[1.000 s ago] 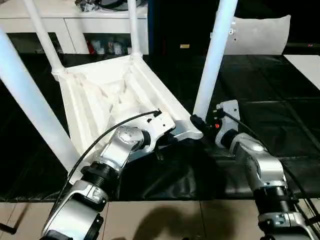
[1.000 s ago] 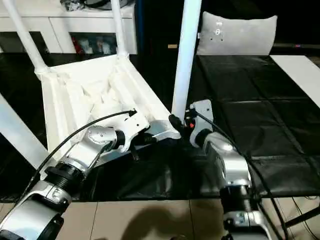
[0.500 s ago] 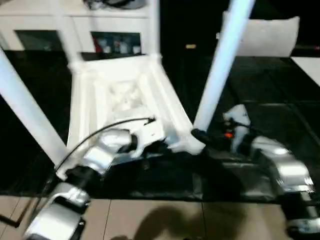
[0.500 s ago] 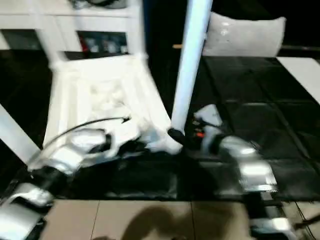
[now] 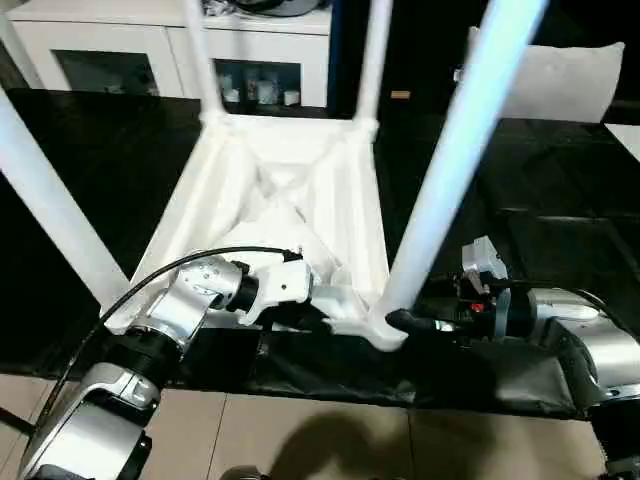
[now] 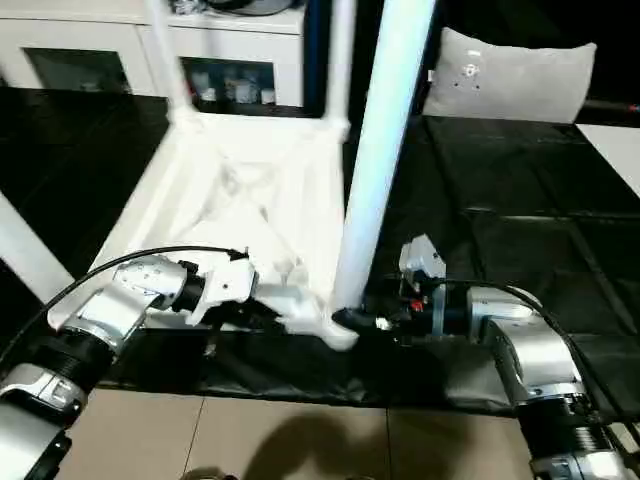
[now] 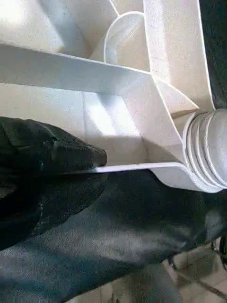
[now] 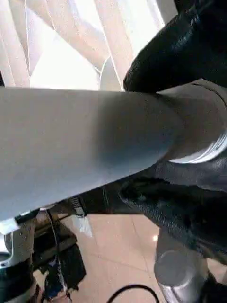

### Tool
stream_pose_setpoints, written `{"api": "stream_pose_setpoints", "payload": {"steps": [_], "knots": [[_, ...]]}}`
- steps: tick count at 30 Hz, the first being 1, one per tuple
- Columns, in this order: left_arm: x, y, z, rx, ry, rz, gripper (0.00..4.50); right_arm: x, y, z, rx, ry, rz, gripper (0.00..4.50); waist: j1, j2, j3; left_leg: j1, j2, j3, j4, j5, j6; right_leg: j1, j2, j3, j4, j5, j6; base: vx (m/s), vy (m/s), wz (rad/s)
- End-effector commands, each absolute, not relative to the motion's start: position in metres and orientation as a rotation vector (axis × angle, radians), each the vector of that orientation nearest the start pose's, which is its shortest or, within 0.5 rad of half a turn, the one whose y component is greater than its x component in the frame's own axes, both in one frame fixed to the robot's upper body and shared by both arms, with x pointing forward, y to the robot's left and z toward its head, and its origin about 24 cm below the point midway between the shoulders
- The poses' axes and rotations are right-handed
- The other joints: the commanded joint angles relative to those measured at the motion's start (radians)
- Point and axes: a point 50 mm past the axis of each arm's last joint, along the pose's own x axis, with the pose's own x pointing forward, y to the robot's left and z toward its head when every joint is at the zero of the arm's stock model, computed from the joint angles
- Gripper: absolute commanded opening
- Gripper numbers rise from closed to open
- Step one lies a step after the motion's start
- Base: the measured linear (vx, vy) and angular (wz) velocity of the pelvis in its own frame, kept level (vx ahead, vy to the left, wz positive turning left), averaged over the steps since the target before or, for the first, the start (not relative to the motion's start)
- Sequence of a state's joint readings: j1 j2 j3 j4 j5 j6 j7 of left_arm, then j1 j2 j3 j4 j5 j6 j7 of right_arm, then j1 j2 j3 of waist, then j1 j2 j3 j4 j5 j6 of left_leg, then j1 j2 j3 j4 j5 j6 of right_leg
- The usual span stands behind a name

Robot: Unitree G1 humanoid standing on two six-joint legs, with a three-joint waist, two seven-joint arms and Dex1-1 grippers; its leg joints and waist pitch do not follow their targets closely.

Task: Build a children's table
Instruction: Rotate leg to tighten

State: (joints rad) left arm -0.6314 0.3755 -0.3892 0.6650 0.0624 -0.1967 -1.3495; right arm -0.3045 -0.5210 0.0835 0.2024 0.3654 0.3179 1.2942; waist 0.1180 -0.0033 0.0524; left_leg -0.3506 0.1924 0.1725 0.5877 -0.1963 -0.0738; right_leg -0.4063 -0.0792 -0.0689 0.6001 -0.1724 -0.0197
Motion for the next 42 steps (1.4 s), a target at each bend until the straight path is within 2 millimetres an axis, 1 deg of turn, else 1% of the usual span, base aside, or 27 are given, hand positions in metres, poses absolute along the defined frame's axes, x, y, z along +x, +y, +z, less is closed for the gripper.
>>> {"api": "stream_pose_setpoints", "payload": {"steps": [1, 4, 6, 7, 11, 14, 15, 16, 18, 19, 22, 23, 26, 28, 29, 30, 31, 32, 33, 34, 35, 36, 37, 39, 40, 41, 42], "knots": [[0.305, 0.111, 0.052, 0.665, 0.343, -1.677, 0.00, 0.266, -0.179, 0.072, 0.029, 0.318, 1.362, 2.58, -0.002, -0.016, -0.064, 0.000, 0.040, -0.002, -0.065, -0.151, 0.064, 0.054, -0.068, 0.044, -0.069, -0.263, -0.184, 0.000, 0.000, 0.00], [0.305, 0.111, 0.052, 0.662, 0.341, -1.683, 0.00, 0.266, -0.178, 0.071, 0.042, 0.322, 1.371, 2.22, 0.000, -0.018, -0.066, -0.002, 0.038, -0.002, -0.064, -0.137, 0.065, 0.057, -0.068, 0.044, -0.066, -0.246, -0.184, 0.000, 0.000, 0.00], [0.305, 0.111, 0.052, 0.648, 0.340, -1.687, 0.00, 0.266, -0.177, 0.071, 0.055, 0.327, 1.372, 2.15, 0.000, -0.017, -0.066, -0.001, 0.039, -0.001, -0.064, -0.132, 0.066, 0.056, -0.068, 0.044, -0.065, -0.238, -0.187, 0.000, 0.000, 0.00], [0.304, 0.111, 0.052, 0.627, 0.340, -1.684, 0.00, 0.266, -0.176, 0.070, 0.062, 0.329, 1.368, 2.11, -0.001, -0.023, -0.066, -0.002, 0.039, 0.000, -0.063, -0.130, 0.068, 0.056, -0.067, 0.044, -0.066, -0.238, -0.187, 0.000, 0.000, 0.00], [0.306, 0.108, 0.052, 0.574, 0.350, -1.631, 0.00, 0.267, -0.170, 0.070, 0.106, 0.315, 1.316, 2.00, -0.001, -0.021, -0.063, -0.002, 0.038, -0.001, -0.065, -0.137, 0.063, 0.054, -0.068, 0.043, -0.068, -0.268, -0.181, 0.000, 0.000, 0.00], [0.314, 0.098, 0.053, 0.496, 0.357, -1.485, 0.00, 0.281, -0.157, 0.068, 0.114, 0.307, 1.126, 2.00, -0.010, -0.021, -0.057, 0.000, 0.035, -0.005, -0.072, -0.185, 0.035, 0.051, -0.070, 0.042, -0.083, -0.401, -0.140, 0.000, 0.000, 0.00], [0.315, 0.097, 0.053, 0.482, 0.358, -1.464, 0.00, 0.284, -0.156, 0.067, 0.106, 0.306, 1.087, 1.99, -0.015, -0.021, -0.053, 0.005, 0.033, -0.005, -0.073, -0.208, 0.021, 0.044, -0.070, 0.042, -0.092, -0.461, -0.123, 0.000, 0.000, 0.00], [0.317, 0.093, 0.053, 0.460, 0.361, -1.419, 0.00, 0.291, -0.152, 0.064, 0.093, 0.309, 0.995, 1.99, -0.023, -0.023, -0.053, 0.002, 0.030, -0.009, -0.075, -0.220, 0.005, 0.047, -0.071, 0.038, -0.095, -0.515, -0.102, 0.000, 0.000, 0.00], [0.320, 0.088, 0.053, 0.442, 0.366, -1.371, 0.00, 0.299, -0.149, 0.062, 0.082, 0.317, 0.894, 1.99, -0.039, -0.024, -0.054, -0.005, 0.027, -0.014, -0.077, -0.221, -0.006, 0.051, -0.071, 0.034, -0.099, -0.552, -0.074, 0.000, 0.000, 0.00], [0.320, 0.088, 0.053, 0.442, 0.366, -1.371, 0.00, 0.299, -0.149, 0.062, 0.082, 0.317, 0.894, 1.98, -0.043, -0.023, -0.054, -0.003, 0.027, -0.014, -0.075, -0.227, -0.004, 0.048, -0.071, 0.035, -0.101, -0.554, -0.071, 0.000, 0.000, 0.00], [0.334, 0.070, 0.052, 0.343, 0.363, -1.119, 0.00, 0.324, -0.142, 0.061, 0.094, 0.337, 0.578, 1.96, -0.068, -0.025, -0.055, -0.004, 0.022, -0.010, -0.071, -0.217, 0.005, 0.041, -0.063, 0.037, -0.098, -0.513, -0.093, 0.000, 0.000, 0.00], [0.334, 0.070, 0.052, 0.341, 0.362, -1.114, 0.00, 0.325, -0.142, 0.061, 0.096, 0.337, 0.571, 1.96, -0.069, -0.025, -0.056, -0.001, 0.022, -0.011, -0.070, -0.213, 0.001, 0.042, -0.063, 0.035, -0.099, -0.513, -0.093, 0.000, 0.000, 0.00], [0.341, 0.059, 0.055, 0.295, 0.358, -0.989, 0.00, 0.337, -0.140, 0.064, 0.150, 0.310, 0.412, 1.96, -0.069, -0.025, -0.063, -0.005, 0.024, -0.007, -0.067, -0.158, 0.022, 0.046, -0.062, 0.042, -0.088, -0.384, -0.125, 0.000, 0.000, 0.00], [0.341, 0.057, 0.056, 0.295, 0.354, -0.991, 0.00, 0.338, -0.140, 0.065, 0.133, 0.300, 0.412, 1.96, -0.067, -0.025, -0.070, -0.009, 0.023, -0.005, -0.063, -0.104, 0.039, 0.055, -0.060, 0.044, -0.073, -0.261, -0.156, 0.026, -0.004, 0.02], [0.340, 0.055, 0.056, 0.297, 0.354, -0.995, 0.00, 0.338, -0.139, 0.065, 0.131, 0.284, 0.411, 2.50, -0.064, -0.027, -0.072, -0.009, 0.022, -0.002, -0.060, -0.075, 0.059, 0.056, -0.059, 0.044, -0.068, -0.194, -0.174, 0.053, -0.007, 0.03], [0.339, 0.056, 0.057, 0.306, 0.352, -1.010, 0.00, 0.337, -0.138, 0.067, 0.151, 0.261, 0.429, 2.63, -0.062, -0.023, -0.073, -0.011, 0.022, -0.002, -0.059, -0.050, 0.077, 0.060, -0.061, 0.045, -0.061, -0.135, -0.194, 0.000, 0.000, 0.00], [0.338, 0.056, 0.056, 0.311, 0.352, -1.014, 0.00, 0.337, -0.138, 0.068, 0.167, 0.253, 0.439, 2.63, -0.062, -0.024, -0.073, -0.013, 0.021, -0.001, -0.058, -0.041, 0.085, 0.063, -0.059, 0.045, -0.060, -0.113, -0.199, 0.000, 0.000, 0.00], [0.338, 0.058, 0.056, 0.322, 0.350, -1.022, 0.00, 0.335, -0.139, 0.068, 0.166, 0.248, 0.455, 2.63, -0.058, -0.016, -0.075, -0.011, 0.022, -0.002, -0.057, -0.026, 0.097, 0.065, -0.060, 0.045, -0.055, -0.079, -0.212, 0.000, 0.000, 0.00], [0.337, 0.058, 0.056, 0.324, 0.349, -1.023, 0.00, 0.335, -0.139, 0.068, 0.164, 0.247, 0.457, 2.76, -0.059, -0.020, -0.073, -0.011, 0.022, 0.000, -0.056, -0.027, 0.107, 0.064, -0.058, 0.045, -0.056, -0.065, -0.220, 0.000, 0.000, 0.00], [0.338, 0.061, 0.056, 0.336, 0.347, -1.023, 0.00, 0.332, -0.143, 0.067, 0.146, 0.245, 0.464, 2.76, -0.058, -0.019, -0.073, -0.011, 0.023, -0.001, -0.057, -0.031, 0.108, 0.064, -0.059, 0.045, -0.056, -0.068, -0.222, 0.000, 0.000, 0.00], [0.338, 0.064, 0.056, 0.351, 0.340, -1.020, 0.00, 0.330, -0.148, 0.066, 0.118, 0.245, 0.471, 3.08, -0.056, -0.019, -0.071, -0.009, 0.024, -0.001, -0.059, -0.055, 0.104, 0.064, -0.059, 0.044, -0.060, -0.103, -0.220, 0.000, 0.000, 0.00], [0.339, 0.065, 0.056, 0.355, 0.339, -1.019, 0.00, 0.330, -0.149, 0.066, 0.110, 0.244, 0.474, 3.08, -0.055, -0.020, -0.070, -0.009, 0.025, -0.001, -0.059, -0.061, 0.100, 0.065, -0.059, 0.044, -0.062, -0.115, -0.216, 0.000, 0.000, 0.00], [0.339, 0.069, 0.055, 0.374, 0.333, -1.017, 0.00, 0.327, -0.155, 0.065, 0.075, 0.239, 0.501, 3.12, -0.055, -0.031, -0.069, -0.010, 0.025, 0.000, -0.059, -0.072, 0.098, 0.065, -0.059, 0.043, -0.065, -0.134, -0.209, 0.000, 0.000, 0.00], [0.338, 0.074, 0.055, 0.397, 0.329, -1.044, 0.00, 0.324, -0.162, 0.065, 0.061, 0.226, 0.554, 3.23, -0.054, -0.025, -0.066, -0.010, 0.025, -0.001, -0.062, -0.102, 0.083, 0.064, -0.062, 0.044, -0.070, -0.207, -0.187, 0.000, 0.000, 0.00], [0.338, 0.074, 0.055, 0.397, 0.329, -1.044, 0.00, 0.324, -0.162, 0.065, 0.061, 0.226, 0.554, 3.38, -0.054, -0.027, -0.066, -0.010, 0.024, -0.001, -0.061, -0.110, 0.084, 0.065, -0.061, 0.042, -0.073, -0.220, -0.181, 0.000, 0.000, 0.00], [0.335, 0.080, 0.054, 0.416, 0.324, -1.103, 0.00, 0.320, -0.170, 0.068, 0.053, 0.211, 0.619, 3.38, -0.054, -0.020, -0.065, -0.010, 0.024, -0.002, -0.062, -0.112, 0.081, 0.064, -0.062, 0.044, -0.074, -0.237, -0.171, 0.000, 0.000, 0.00], [0.333, 0.083, 0.054, 0.425, 0.325, -1.136, 0.00, 0.318, -0.174, 0.069, 0.036, 0.209, 0.652, 3.38, -0.054, -0.025, -0.066, -0.009, 0.024, 0.000, -0.060, -0.121, 0.087, 0.064, -0.061, 0.044, -0.078, -0.250, -0.164, 0.000, 0.000, 0.00]]}}
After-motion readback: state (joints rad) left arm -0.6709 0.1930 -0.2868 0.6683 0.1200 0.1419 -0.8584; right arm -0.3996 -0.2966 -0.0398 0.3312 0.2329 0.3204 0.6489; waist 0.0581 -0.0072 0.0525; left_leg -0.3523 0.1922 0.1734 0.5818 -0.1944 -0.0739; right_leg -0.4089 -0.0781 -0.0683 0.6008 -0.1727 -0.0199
